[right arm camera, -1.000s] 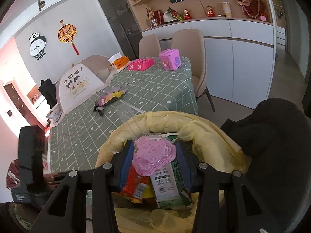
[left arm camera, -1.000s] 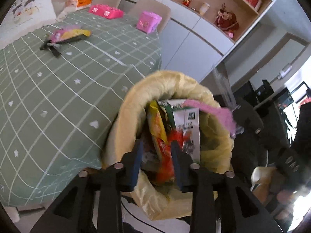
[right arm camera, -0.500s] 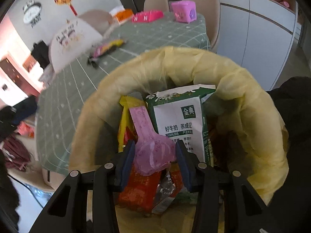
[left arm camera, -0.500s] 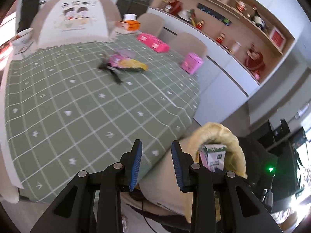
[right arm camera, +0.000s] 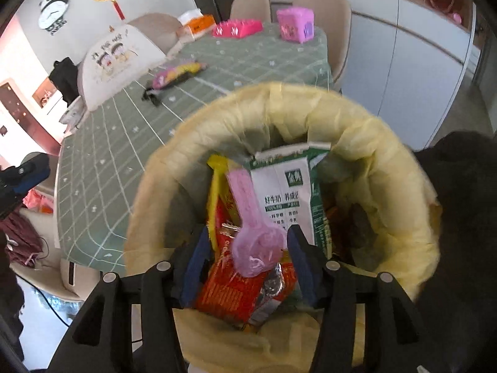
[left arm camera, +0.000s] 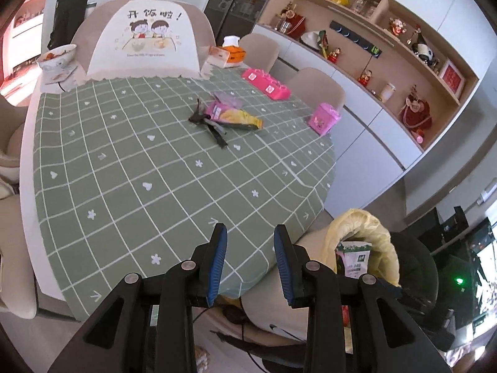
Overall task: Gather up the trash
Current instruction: 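Move both open tools back toward the remaining wrappers on the tablecloth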
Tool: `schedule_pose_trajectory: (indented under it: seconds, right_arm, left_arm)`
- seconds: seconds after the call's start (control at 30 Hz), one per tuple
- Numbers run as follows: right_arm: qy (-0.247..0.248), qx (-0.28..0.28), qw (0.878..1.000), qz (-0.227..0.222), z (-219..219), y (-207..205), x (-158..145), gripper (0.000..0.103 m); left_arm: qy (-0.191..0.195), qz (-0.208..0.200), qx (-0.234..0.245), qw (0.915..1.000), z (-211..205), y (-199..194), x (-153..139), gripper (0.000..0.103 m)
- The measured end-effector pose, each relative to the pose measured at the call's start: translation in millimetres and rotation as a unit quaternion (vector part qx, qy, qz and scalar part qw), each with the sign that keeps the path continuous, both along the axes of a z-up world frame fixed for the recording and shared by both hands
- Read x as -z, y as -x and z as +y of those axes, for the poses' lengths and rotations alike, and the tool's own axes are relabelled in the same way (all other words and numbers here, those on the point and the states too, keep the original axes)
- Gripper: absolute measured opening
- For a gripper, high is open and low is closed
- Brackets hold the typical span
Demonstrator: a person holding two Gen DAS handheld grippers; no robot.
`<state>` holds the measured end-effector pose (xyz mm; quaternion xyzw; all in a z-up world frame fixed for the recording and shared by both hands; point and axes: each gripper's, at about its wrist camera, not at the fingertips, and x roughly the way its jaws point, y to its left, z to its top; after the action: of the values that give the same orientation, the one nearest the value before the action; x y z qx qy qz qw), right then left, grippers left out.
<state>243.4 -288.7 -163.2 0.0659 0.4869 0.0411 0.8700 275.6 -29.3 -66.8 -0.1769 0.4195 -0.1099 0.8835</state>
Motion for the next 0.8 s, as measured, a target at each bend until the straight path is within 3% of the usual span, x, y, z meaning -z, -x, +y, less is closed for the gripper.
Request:
schedule_pose_trajectory:
  seconds: [0.17, 0.43, 0.8]
  right_arm:
    - [0.014, -0.008, 0.999, -0.051, 7, 15, -38, 0.05]
    - [-0.026, -0.059, 0.988, -0.139, 32, 22, -95, 0.045]
    - [-0.026, -0.075, 0.979, -0.188, 80, -49, -122, 0.044]
  left_arm:
    - [-0.012, -0.041, 0.0, 0.9991, 9, 4, -18, 0.033]
    - [-0.023, -0.101, -0.048, 0.9935, 42, -2, -54, 0.033]
    - [-0.023, -0.113, -0.051, 0.992, 73, -64, -68, 0.037]
